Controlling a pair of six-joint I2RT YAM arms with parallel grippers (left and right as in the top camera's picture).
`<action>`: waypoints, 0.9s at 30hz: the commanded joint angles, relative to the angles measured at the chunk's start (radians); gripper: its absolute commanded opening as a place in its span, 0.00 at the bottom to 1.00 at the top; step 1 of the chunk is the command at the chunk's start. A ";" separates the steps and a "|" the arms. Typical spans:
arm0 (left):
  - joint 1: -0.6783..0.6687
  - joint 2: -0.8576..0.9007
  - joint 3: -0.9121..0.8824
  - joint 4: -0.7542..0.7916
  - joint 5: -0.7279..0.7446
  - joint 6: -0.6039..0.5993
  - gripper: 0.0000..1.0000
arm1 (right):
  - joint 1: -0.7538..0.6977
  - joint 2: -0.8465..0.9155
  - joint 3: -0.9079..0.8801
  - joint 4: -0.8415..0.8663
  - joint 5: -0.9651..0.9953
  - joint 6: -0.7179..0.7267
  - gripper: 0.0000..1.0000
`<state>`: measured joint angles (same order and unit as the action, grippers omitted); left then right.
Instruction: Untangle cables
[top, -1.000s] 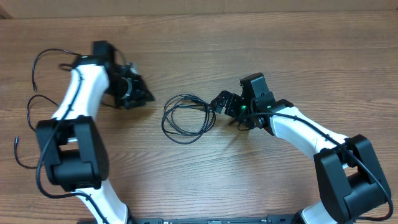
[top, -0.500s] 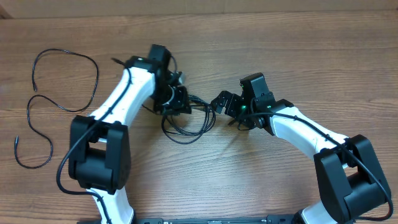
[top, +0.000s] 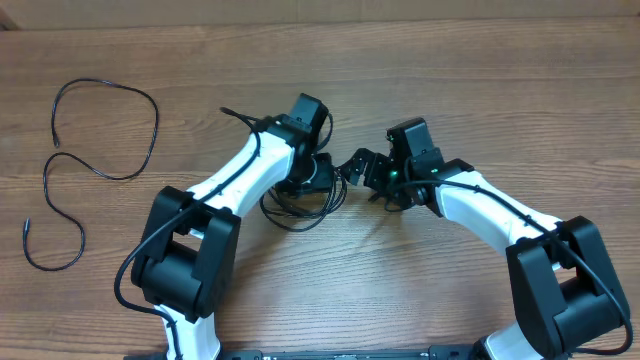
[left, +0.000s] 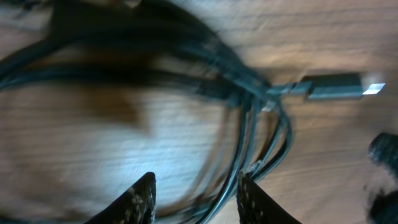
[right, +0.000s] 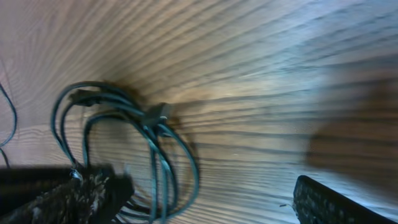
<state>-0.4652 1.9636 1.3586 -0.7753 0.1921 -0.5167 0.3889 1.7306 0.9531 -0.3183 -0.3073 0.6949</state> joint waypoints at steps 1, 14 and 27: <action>-0.028 -0.010 -0.043 0.090 -0.028 -0.068 0.43 | -0.087 -0.030 0.003 -0.054 -0.015 -0.056 1.00; -0.110 -0.005 -0.096 0.397 -0.074 -0.111 0.52 | -0.340 -0.029 0.002 -0.222 0.286 -0.056 1.00; -0.233 0.011 -0.095 0.432 -0.175 -0.052 0.58 | -0.523 -0.029 0.002 -0.280 0.288 -0.056 1.00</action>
<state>-0.6880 1.9640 1.2663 -0.3664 0.0383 -0.6186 -0.0944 1.7229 0.9531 -0.5861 -0.0422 0.6460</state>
